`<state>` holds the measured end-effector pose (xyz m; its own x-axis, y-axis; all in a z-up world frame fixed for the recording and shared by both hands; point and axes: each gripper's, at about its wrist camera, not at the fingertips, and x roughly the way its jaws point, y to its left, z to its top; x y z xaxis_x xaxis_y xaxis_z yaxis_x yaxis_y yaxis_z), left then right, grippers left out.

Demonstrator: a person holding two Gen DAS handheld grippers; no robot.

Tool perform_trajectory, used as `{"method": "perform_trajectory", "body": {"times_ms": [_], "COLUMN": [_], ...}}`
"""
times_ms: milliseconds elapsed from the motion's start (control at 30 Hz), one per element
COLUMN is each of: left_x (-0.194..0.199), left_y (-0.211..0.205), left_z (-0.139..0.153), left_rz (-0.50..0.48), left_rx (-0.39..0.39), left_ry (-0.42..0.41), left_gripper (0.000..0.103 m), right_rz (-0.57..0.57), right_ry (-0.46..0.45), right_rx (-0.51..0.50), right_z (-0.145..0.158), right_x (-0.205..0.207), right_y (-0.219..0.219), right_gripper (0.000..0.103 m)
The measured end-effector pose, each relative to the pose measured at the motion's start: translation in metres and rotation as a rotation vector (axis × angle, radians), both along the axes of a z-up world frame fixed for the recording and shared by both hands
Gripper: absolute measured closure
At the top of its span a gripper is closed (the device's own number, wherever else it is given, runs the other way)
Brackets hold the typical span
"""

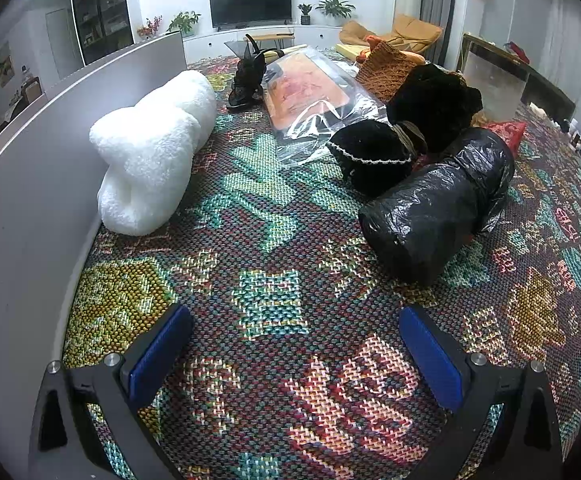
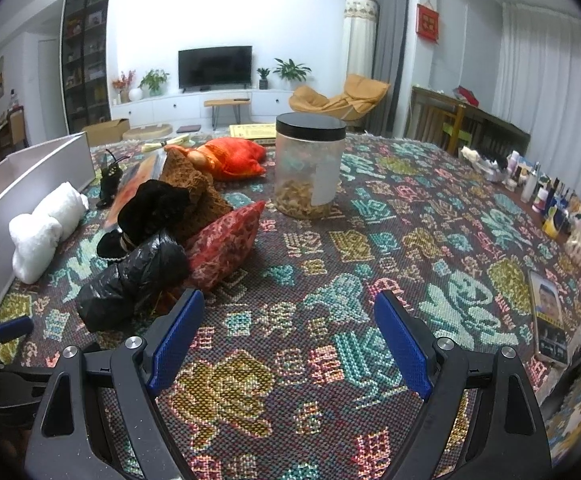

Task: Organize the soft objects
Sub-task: 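Move both tools toward the pile of soft items on the table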

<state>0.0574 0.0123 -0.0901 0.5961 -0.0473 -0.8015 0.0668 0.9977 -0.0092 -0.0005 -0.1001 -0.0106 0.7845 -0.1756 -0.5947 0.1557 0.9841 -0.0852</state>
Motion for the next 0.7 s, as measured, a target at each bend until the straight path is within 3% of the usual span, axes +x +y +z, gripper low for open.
{"method": "perform_trajectory", "body": {"times_ms": [700], "left_x": [-0.0005], "left_y": [-0.0002], "left_z": [-0.0001], "left_rz": [0.001], "left_rx": [0.000], "left_ry": [0.000], "left_gripper": [0.000], "right_rz": [-0.015], "right_ry": [-0.004], "right_rx": [0.034], "right_z": [-0.0001], "right_x": [-0.0010], "right_y": [-0.0082], "right_gripper": [0.014]}}
